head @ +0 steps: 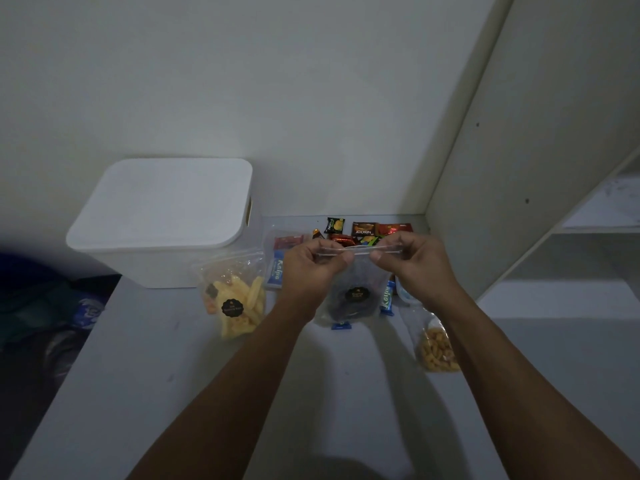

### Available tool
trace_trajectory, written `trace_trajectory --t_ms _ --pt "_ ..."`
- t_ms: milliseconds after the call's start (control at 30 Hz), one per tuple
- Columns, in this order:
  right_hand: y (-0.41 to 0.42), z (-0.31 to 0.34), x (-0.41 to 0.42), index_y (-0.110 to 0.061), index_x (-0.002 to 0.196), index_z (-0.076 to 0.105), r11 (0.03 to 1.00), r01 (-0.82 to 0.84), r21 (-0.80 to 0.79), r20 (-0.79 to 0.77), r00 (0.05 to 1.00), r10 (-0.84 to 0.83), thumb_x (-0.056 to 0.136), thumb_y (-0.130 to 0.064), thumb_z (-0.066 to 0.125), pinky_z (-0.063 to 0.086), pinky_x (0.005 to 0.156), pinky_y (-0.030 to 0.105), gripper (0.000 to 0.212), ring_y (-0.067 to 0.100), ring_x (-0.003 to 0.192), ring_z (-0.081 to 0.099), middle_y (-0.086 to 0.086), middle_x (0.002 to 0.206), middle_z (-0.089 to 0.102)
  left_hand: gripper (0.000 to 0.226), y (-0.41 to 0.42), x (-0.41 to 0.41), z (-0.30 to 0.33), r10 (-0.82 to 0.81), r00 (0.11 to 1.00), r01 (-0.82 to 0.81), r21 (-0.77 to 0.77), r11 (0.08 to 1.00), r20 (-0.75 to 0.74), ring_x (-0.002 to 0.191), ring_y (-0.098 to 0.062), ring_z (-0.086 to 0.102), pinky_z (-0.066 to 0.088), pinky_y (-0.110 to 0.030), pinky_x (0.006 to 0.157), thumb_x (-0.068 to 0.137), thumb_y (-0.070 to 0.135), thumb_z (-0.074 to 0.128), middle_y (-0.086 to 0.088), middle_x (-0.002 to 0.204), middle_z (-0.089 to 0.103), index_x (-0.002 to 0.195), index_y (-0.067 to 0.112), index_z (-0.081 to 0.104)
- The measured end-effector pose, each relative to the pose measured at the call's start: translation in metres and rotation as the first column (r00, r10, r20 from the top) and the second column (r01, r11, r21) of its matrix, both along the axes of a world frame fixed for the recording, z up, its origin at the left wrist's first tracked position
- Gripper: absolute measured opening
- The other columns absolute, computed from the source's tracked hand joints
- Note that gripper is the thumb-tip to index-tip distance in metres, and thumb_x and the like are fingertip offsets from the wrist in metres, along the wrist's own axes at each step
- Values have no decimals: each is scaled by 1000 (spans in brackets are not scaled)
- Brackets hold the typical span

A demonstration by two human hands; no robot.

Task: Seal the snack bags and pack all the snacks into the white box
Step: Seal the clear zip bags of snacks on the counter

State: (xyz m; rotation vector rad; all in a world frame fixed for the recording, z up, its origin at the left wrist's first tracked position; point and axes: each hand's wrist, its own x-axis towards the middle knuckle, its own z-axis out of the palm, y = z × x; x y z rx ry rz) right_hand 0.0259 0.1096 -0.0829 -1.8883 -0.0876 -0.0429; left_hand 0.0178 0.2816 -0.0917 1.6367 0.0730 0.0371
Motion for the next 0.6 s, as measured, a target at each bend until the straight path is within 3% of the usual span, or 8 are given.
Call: trace_trajectory --t_ms 133,233,400,533,600 --pt "1 2 1 -16 76 70 999 32 -5 19 999 -32 79 -11 75 51 60 15 8 -2 63 59 -7 70 66 7 3 2 2 -53 999 53 3 999 -13 88 -22 64 57 -37 79 79 8 72 -1 82 66 77 14 68" --pt "-2 5 0 -16 76 70 1000 -29 3 -24 999 30 79 -10 75 53 67 28 8 9 69 63 -2 72 69 7 4 3 1 -41 999 41 52 998 2 76 -10 62 56 -29 70 78 6 72 1 76 65 75 11 68" --pt "0 9 2 -23 72 71 994 -78 -71 -28 997 76 77 -9 76 49 68 24 16 -1 65 63 -11 66 69 2 3 2 -3 -96 994 89 122 989 53 72 -2 62 54 -21 67 79 9 72 3 76 67 80 10 71" --pt "0 8 2 -26 71 68 992 -44 -117 -22 999 41 81 -10 72 54 74 34 20 17 77 65 -3 75 69 4 6 2 -5 14 999 -16 37 999 52 75 -6 65 57 -24 69 78 9 73 6 76 68 80 12 71" --pt "-1 8 1 -25 74 66 985 -89 -148 -28 996 86 83 -10 71 50 73 30 18 13 78 63 -6 77 67 4 7 1 -8 44 998 -46 45 998 53 75 -12 67 58 -29 71 78 7 73 0 76 69 79 10 71"
